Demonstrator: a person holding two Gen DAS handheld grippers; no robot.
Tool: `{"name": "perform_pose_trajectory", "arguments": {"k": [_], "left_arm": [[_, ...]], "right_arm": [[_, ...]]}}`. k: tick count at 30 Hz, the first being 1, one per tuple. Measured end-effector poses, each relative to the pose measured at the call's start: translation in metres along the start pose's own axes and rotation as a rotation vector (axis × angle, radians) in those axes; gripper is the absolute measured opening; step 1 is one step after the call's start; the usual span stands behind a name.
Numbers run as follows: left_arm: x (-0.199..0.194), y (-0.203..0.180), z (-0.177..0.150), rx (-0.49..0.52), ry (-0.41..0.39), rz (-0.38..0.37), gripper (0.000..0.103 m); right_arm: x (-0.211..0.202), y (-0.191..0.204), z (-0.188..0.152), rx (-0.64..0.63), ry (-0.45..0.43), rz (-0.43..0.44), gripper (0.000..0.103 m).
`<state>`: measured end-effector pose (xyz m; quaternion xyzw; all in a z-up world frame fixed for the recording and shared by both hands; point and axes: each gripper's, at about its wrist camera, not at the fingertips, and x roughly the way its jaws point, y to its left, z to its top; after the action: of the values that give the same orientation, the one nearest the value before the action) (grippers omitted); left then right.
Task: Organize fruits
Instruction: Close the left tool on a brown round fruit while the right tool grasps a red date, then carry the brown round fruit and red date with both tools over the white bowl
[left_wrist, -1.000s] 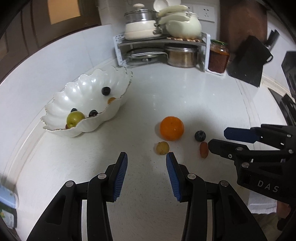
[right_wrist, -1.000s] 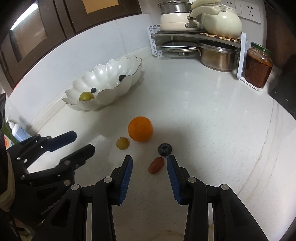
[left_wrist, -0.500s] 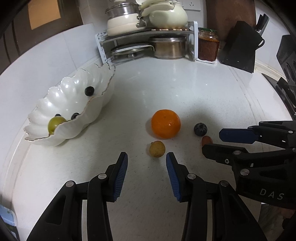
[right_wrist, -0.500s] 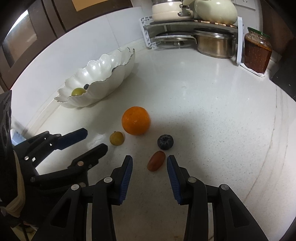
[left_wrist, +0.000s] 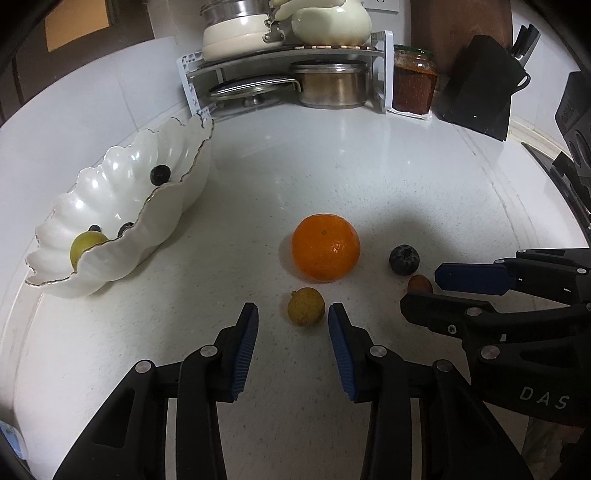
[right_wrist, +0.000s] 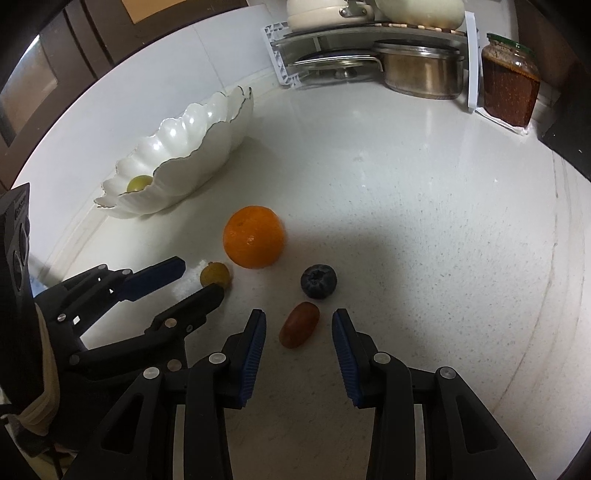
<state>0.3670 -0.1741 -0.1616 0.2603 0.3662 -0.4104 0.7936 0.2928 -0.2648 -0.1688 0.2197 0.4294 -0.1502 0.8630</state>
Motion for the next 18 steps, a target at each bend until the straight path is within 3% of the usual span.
{"name": "perform_pose_trajectory", "arguments": {"k": [3, 9, 18], "left_arm": [[0.0029, -0.0002, 0.0011, 0.002, 0.003, -0.005, 0.039], [0.0099, -0.0015, 0.0011, -0.013, 0.022, -0.024, 0.023], [0.0002, -0.0015, -0.0014, -0.050, 0.016, -0.012, 0.023]], "right_arm": [[0.0020, -0.0011, -0.0004, -0.001, 0.007, 0.008, 0.035], [0.0072, -0.0015, -0.0010, -0.002, 0.010, 0.009, 0.025], [0.0029, -0.0018, -0.0014, -0.015, -0.001, 0.020, 0.021]]}}
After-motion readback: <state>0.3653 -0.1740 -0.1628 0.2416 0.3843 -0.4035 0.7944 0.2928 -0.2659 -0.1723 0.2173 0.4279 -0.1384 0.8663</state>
